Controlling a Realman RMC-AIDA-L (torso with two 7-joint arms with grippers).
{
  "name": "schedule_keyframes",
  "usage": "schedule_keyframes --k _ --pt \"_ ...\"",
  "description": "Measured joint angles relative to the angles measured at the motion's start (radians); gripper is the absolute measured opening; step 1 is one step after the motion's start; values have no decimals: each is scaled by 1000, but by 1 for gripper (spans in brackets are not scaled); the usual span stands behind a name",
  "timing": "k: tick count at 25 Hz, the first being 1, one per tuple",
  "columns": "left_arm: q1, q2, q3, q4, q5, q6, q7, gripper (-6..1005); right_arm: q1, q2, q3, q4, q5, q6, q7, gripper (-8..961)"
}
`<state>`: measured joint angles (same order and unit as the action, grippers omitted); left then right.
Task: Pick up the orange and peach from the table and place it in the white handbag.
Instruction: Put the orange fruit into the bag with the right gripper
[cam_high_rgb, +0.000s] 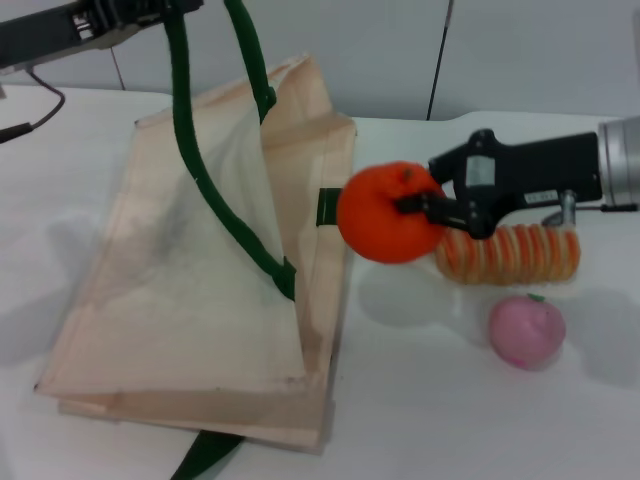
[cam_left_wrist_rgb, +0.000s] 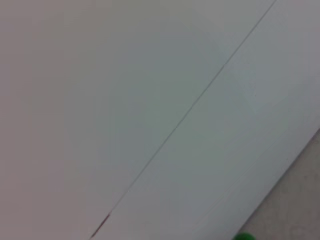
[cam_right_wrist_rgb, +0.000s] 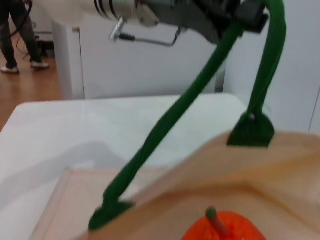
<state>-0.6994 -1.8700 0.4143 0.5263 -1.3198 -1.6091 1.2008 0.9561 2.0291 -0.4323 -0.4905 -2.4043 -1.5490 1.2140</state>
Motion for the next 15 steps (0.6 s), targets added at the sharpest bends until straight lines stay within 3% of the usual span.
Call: schedule_keyframes --k 5,15 --pt "-11 -7 4 2 -22 -19 4 119 32 3 -1 29 40 13 -21 147" --pt "-40 -23 12 3 -26 -32 5 119 118 3 -2 181 39 175 -74 59"
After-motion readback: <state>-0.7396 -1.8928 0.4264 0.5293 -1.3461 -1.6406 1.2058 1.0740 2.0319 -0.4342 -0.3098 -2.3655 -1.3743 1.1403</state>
